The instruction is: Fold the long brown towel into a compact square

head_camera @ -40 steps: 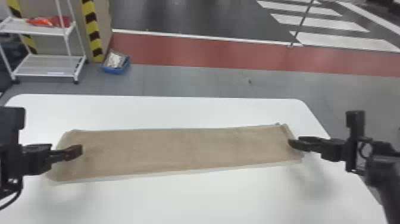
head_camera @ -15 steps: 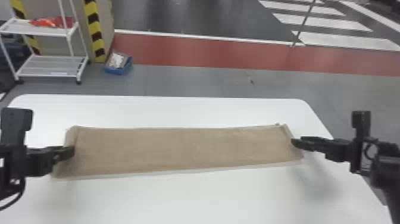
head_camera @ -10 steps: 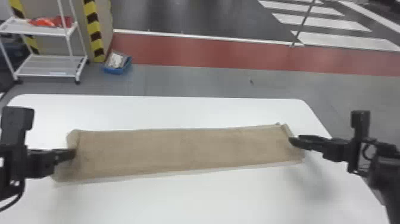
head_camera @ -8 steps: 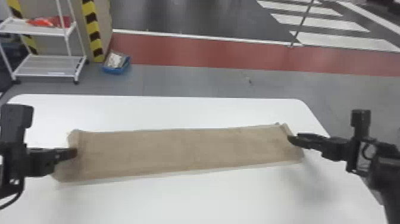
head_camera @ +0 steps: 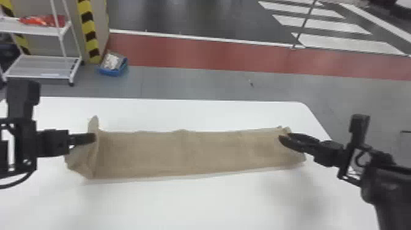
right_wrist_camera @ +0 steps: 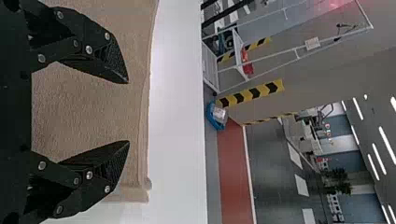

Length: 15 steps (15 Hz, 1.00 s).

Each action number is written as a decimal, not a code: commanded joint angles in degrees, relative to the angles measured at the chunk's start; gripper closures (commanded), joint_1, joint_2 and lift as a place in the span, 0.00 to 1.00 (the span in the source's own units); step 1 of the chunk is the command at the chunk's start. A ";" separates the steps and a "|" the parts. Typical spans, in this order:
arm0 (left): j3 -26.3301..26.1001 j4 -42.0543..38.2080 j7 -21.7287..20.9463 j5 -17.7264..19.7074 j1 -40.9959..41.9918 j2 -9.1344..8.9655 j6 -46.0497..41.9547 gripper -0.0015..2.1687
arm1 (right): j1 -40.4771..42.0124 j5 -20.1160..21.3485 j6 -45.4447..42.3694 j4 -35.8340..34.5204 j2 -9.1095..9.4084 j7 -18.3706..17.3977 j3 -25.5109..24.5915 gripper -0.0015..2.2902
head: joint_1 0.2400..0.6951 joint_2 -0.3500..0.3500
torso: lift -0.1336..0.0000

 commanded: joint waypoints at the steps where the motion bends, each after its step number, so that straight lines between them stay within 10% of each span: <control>1: 0.31 2.06 1.12 5.36 -3.23 -1.34 4.22 0.76 | 0.40 0.79 0.73 -2.27 3.62 -0.06 2.44 0.28 | 1.00 0.22 | 0.07; 5: 1.80 3.11 4.82 14.67 -7.19 -3.89 11.08 0.76 | 0.49 1.23 3.37 -4.38 6.87 -1.47 9.65 0.86 | 1.00 0.26 | 0.07; 15: 8.40 9.79 10.97 34.01 -16.51 -4.24 15.54 0.76 | -0.92 1.85 -2.44 1.16 11.17 -5.86 20.46 0.88 | 1.00 0.40 | 0.07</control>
